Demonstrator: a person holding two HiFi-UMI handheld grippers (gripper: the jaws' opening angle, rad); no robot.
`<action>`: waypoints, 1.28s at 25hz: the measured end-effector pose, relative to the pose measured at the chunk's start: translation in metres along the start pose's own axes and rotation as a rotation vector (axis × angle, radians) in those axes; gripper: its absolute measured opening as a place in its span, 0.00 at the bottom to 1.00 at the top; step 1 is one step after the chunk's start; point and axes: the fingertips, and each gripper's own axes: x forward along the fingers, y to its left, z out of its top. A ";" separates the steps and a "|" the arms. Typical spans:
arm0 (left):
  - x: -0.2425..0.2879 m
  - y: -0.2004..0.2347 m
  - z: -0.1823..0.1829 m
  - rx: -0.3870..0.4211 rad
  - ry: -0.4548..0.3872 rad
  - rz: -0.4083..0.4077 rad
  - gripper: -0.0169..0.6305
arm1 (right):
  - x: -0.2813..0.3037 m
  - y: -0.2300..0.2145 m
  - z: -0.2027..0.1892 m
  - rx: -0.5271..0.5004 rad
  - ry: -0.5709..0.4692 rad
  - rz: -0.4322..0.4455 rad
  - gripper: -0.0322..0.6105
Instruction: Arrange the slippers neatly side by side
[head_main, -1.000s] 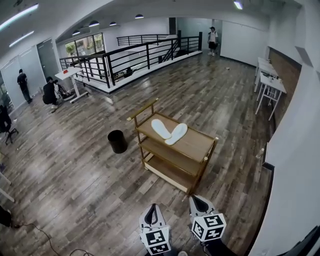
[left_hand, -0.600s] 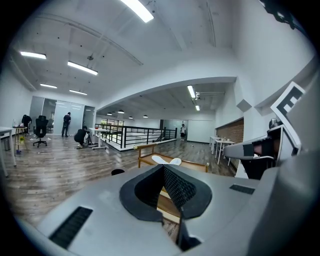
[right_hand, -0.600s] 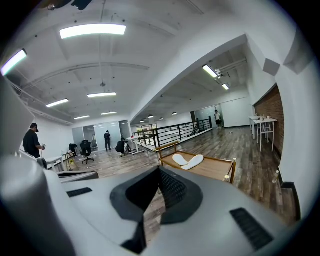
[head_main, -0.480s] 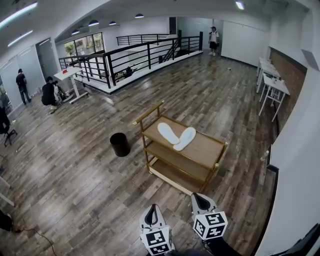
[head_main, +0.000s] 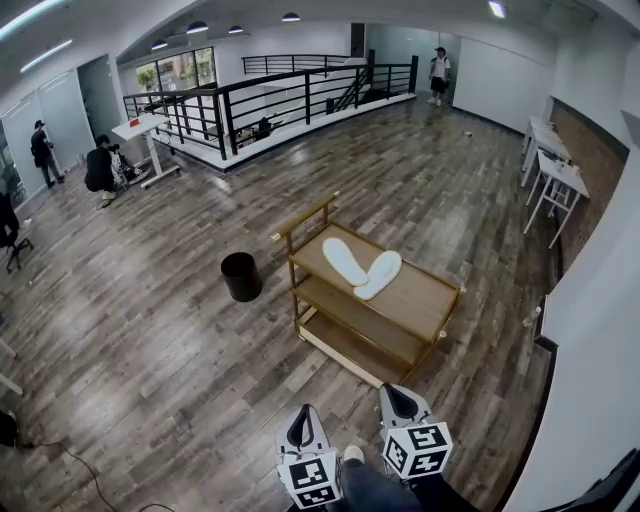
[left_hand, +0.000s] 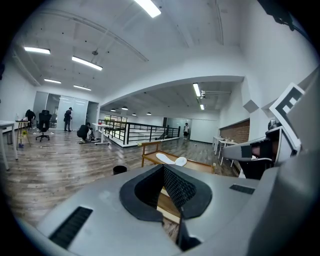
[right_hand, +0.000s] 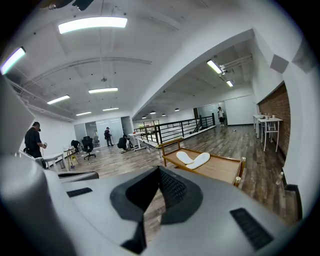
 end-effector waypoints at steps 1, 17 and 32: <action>0.004 0.000 0.002 -0.006 -0.006 -0.005 0.03 | 0.005 -0.001 0.001 -0.001 0.002 0.003 0.05; 0.131 0.016 0.056 0.016 -0.020 0.067 0.03 | 0.138 -0.044 0.052 0.002 0.029 0.106 0.05; 0.182 0.029 0.066 0.009 -0.001 0.160 0.03 | 0.200 -0.064 0.071 -0.002 0.055 0.174 0.05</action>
